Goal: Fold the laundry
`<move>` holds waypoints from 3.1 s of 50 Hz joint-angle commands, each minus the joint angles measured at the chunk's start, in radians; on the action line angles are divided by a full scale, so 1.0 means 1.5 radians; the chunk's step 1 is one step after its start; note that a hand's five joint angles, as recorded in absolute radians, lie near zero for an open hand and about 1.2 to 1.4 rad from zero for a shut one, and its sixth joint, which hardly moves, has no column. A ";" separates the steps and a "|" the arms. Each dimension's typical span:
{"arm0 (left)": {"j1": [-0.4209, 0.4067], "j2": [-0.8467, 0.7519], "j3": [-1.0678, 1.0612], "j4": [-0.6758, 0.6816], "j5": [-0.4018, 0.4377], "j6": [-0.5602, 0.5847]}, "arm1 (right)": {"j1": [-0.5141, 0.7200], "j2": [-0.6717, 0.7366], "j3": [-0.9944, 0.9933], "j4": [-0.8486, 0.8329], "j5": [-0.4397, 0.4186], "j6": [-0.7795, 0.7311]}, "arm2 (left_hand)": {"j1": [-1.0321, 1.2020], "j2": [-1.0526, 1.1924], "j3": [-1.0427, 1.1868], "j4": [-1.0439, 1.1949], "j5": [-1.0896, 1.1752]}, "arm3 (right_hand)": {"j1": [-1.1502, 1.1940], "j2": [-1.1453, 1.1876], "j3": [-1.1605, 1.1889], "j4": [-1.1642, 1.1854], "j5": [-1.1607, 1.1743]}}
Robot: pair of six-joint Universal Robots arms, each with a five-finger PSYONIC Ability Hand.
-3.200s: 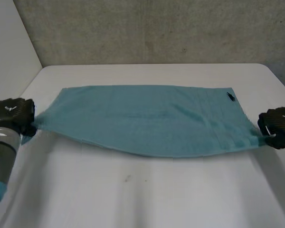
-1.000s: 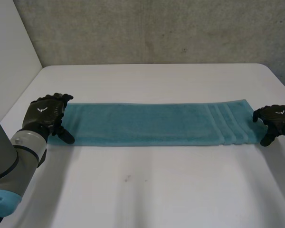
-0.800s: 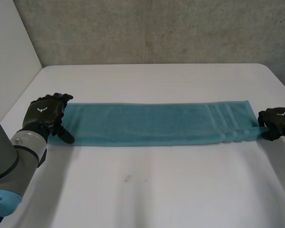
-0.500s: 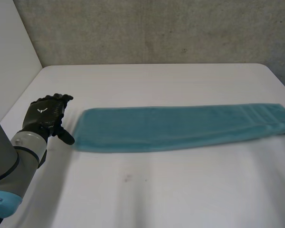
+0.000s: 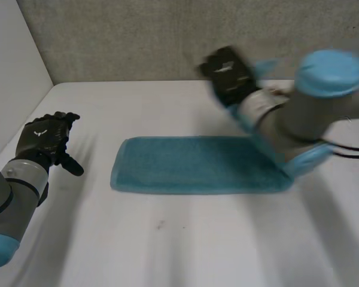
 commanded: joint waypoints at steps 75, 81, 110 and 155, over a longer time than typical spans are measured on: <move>-0.181 -0.072 0.211 -0.145 -0.056 -0.070 | -0.149 -0.205 0.357 -0.013 0.059 0.132 | -0.018 -0.021 -0.030 -0.022 -0.033 | 0.286 0.144 0.138 0.136 0.159; -0.160 -0.055 0.201 -0.146 -0.056 -0.072 | 0.082 -0.100 0.203 0.033 0.020 0.177 | -0.018 -0.021 -0.030 -0.022 -0.033 | 0.286 0.144 0.138 0.136 0.159; -0.252 -0.222 0.374 -0.187 -0.051 -0.126 | 0.045 -0.111 0.169 0.095 0.067 0.404 | -0.016 -0.019 -0.028 -0.019 -0.030 | -0.529 -0.671 -0.676 -0.679 -0.655; -0.122 0.045 0.456 -0.440 0.002 -0.111 | -0.078 -0.334 0.154 0.208 0.216 0.291 | -0.010 -0.013 -0.022 -0.013 -0.024 | -0.529 -0.671 -0.676 -0.679 -0.655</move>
